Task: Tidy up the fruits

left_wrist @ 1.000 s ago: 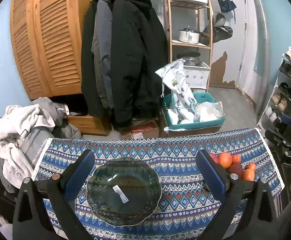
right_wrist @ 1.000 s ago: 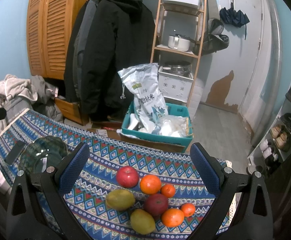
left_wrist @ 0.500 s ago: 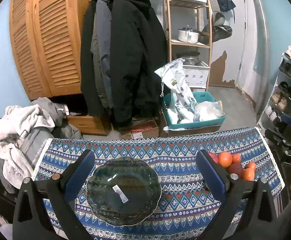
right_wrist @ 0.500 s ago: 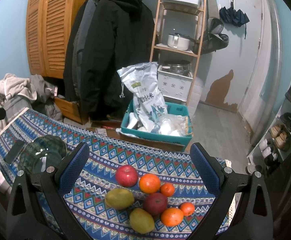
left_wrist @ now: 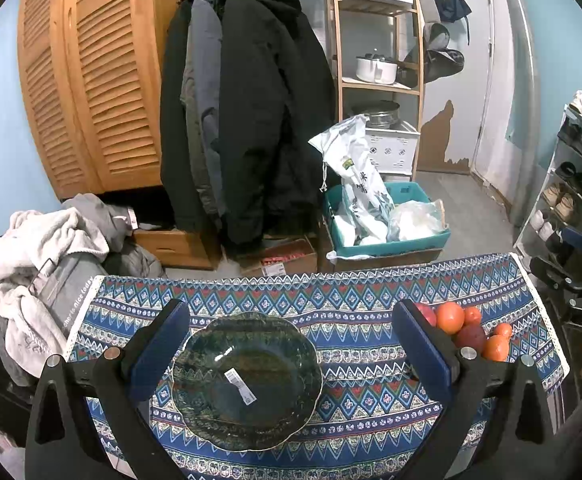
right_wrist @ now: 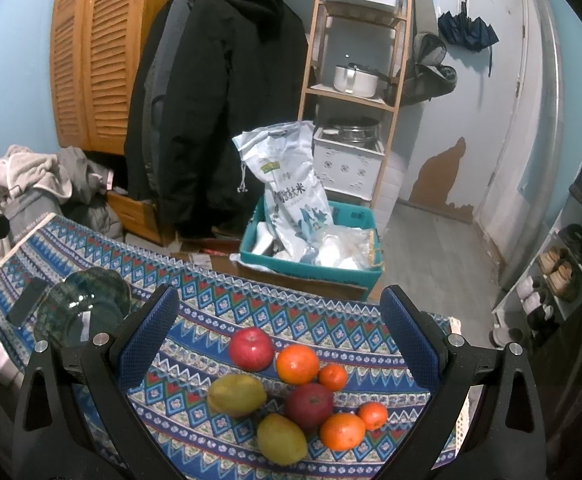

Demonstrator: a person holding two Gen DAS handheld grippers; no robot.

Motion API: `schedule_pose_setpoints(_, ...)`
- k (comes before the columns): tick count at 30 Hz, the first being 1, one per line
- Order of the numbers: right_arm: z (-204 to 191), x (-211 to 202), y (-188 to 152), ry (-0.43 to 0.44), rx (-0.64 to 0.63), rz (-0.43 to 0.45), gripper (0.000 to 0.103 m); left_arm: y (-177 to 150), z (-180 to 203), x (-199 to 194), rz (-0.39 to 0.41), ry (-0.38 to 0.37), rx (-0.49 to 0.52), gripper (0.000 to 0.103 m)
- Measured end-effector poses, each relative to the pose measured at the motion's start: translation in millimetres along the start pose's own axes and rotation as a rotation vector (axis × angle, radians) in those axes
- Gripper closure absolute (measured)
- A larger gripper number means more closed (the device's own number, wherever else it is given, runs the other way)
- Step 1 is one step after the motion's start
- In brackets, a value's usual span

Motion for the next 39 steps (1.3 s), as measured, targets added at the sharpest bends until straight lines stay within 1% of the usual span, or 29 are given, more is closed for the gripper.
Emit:
schedule_pose_setpoints(16, 5, 2, 1, -0.007, 0.012, -0.014, 0.004, 1, 0, 0, -0.001, 0.0, 0.001, 0.001)
schedule_pose_setpoints(26, 14, -1, 3, -0.017, 0.025, -0.022, 0.004, -6, 3, 5, -0.006, 0.012, 0.012, 0.001)
schedule_pose_setpoints(29, 19, 1, 1, -0.026, 0.031, -0.031, 0.004, -6, 7, 11, -0.02, 0.014, 0.022, 0.001)
schedule_pose_setpoints(39, 49, 9, -11, -0.072, 0.068, -0.073, 0.004, -12, 34, 26, -0.101, -0.035, 0.074, 0.001)
Point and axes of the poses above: each gripper's, at about its wrist camera, not at the fingertips, and x roughly the way its jaws point, z to its right, y to its top, the point moved 10 cm from there along x, roughly the way its jaws point, and after that the axes turned 7 degrees about -z, right-handed, at the moved point
